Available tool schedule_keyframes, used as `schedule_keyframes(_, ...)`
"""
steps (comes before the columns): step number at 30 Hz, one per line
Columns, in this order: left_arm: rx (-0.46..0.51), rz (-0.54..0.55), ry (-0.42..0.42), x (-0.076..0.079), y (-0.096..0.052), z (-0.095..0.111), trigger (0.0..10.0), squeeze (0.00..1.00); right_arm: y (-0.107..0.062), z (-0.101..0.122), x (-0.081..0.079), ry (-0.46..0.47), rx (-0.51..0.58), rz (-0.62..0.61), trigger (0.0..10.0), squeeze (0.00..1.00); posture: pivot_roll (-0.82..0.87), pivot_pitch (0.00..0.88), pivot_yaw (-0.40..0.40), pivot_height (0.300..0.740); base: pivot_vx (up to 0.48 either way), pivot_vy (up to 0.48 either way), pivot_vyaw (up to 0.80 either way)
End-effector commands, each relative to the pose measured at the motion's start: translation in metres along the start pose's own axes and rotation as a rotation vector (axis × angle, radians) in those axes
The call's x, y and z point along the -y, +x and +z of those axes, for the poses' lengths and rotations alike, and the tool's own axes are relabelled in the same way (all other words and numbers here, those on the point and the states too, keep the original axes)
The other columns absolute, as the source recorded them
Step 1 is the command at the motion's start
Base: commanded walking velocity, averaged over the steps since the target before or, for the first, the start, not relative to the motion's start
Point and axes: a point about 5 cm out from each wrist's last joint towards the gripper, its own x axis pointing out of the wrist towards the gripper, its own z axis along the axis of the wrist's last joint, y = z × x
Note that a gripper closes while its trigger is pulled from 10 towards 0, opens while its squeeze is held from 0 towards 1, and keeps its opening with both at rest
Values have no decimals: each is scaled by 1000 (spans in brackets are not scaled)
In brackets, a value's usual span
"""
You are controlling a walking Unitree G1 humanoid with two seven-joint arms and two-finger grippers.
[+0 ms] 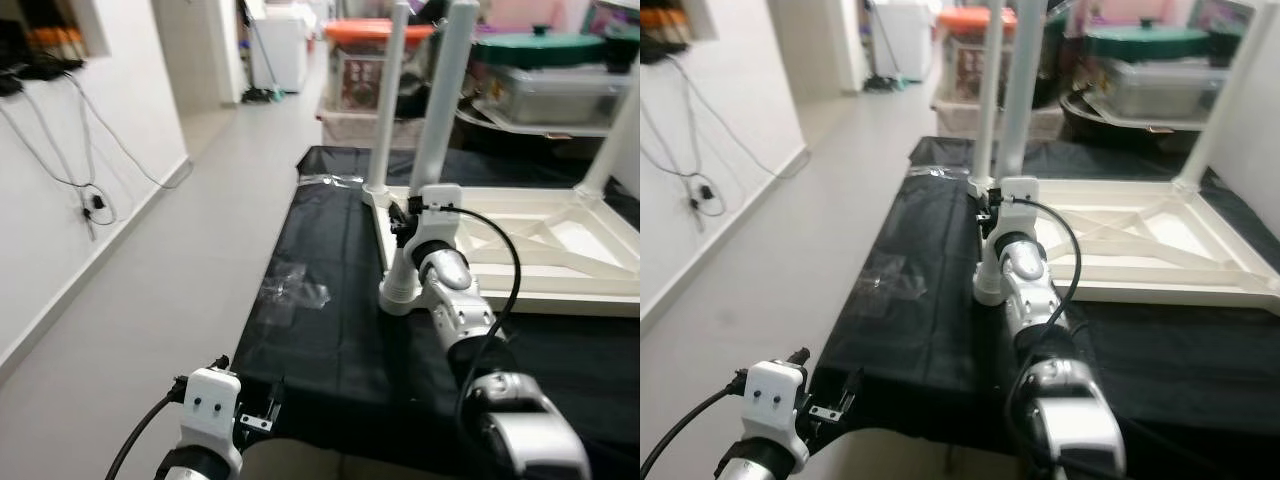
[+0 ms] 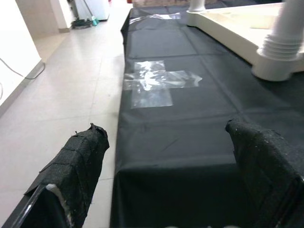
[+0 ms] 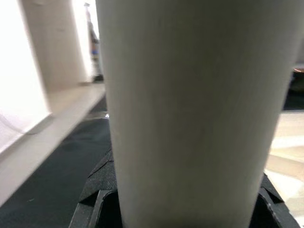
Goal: Building children table
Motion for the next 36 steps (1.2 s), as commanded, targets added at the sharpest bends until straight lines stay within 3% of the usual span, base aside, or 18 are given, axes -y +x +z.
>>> schedule_keyframes(1, -18, -4, 7, 0, 1, -3, 10000, 0, -3, -8, 20, -4, -40, -136, 0, 0, 108, 41, -3, 740, 0, 0, 0)
schedule_keyframes(3, -18, -3, 10, 0, 1, -3, 10000, 0, -24, -11, 5, 52, -117, -278, 0, 0, 115, 46, -4, 740, 0, 0, 0)
schedule_keyframes(5, -18, -3, 10, 0, 1, -3, 10000, 0, -24, -11, 5, 52, -117, -278, 0, 0, 115, 46, -4, 740, 0, 0, 0)
schedule_keyframes(7, -18, -1, 11, -1, 1, -3, 10000, 0, -39, -16, -14, 99, -183, -307, 0, 0, 119, 46, -11, 740, 0, 0, 0)
schedule_keyframes(13, -19, -3, 10, -1, 1, -3, 10000, 0, -47, -11, -31, 118, -194, -303, 0, 0, 116, 50, -6, 740, 0, 0, 0)
schedule_keyframes(14, -19, -3, 10, -1, 1, -3, 10000, 0, -46, -10, -36, 130, -189, -267, 10000, 0, 112, 50, -7, 740, 0, 0, 0)
schedule_keyframes(20, -19, -1, 10, -1, 1, -3, 10000, 0, -54, -7, -41, 133, -222, -171, 10000, 0, 112, 50, -7, 740, 0, 0, 0)
schedule_keyframes(22, -20, -1, 9, -1, 2, -3, 10000, 0, -56, -7, -39, 101, -195, -99, 10000, 0, 113, 52, -7, 740, 0, 0, 0)
schedule_keyframes(28, -20, -2, 8, -1, 2, -3, 10000, 0, -59, -9, -34, 104, -173, -55, 10000, 0, 113, 52, -7, 740, 0, 0, 0)
schedule_keyframes(29, -21, -3, 8, -1, 2, -3, 10000, 0, -60, -12, -32, 131, -178, -36, 10000, 1000, 113, 52, -7, 740, 0, 0, 0)
schedule_keyframes(36, -21, -3, 8, -1, 2, -3, 10000, 0, -60, -11, -26, 140, -163, -9, 10000, 1000, 107, 55, -2, 740, 0, 0, 0)
